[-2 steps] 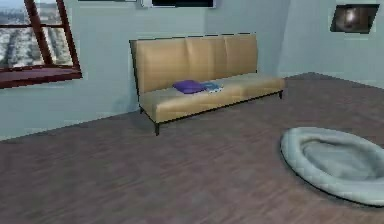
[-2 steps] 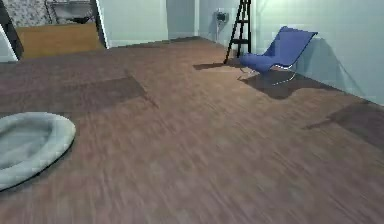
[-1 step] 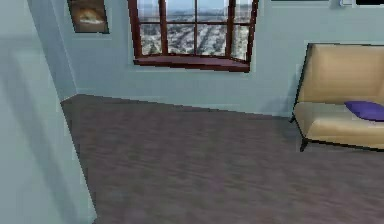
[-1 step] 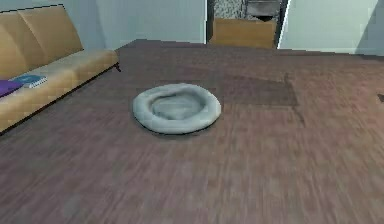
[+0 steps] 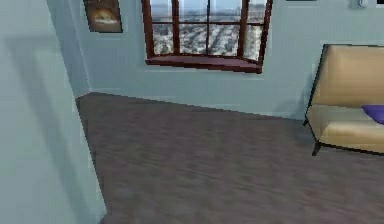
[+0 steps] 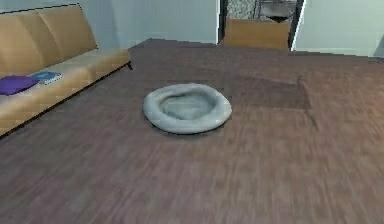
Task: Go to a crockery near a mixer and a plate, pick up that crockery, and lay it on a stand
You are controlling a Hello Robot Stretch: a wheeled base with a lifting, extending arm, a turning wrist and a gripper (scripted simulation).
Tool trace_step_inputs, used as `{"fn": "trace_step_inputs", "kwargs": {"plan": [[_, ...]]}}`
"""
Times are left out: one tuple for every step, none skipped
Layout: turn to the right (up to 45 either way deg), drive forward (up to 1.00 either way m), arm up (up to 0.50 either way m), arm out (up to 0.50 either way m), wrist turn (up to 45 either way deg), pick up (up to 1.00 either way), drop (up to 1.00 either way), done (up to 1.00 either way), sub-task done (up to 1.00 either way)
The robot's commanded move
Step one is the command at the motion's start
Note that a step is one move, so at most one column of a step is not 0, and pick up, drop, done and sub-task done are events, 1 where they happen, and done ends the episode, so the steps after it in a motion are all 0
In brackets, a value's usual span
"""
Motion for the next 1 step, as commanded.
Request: {"fn": "trace_step_inputs", "kwargs": {"plan": [[0.0, 1.0, 0.0, 0.0, 0.0, 0.0, 0.0, 0.0, 0.0]]}}
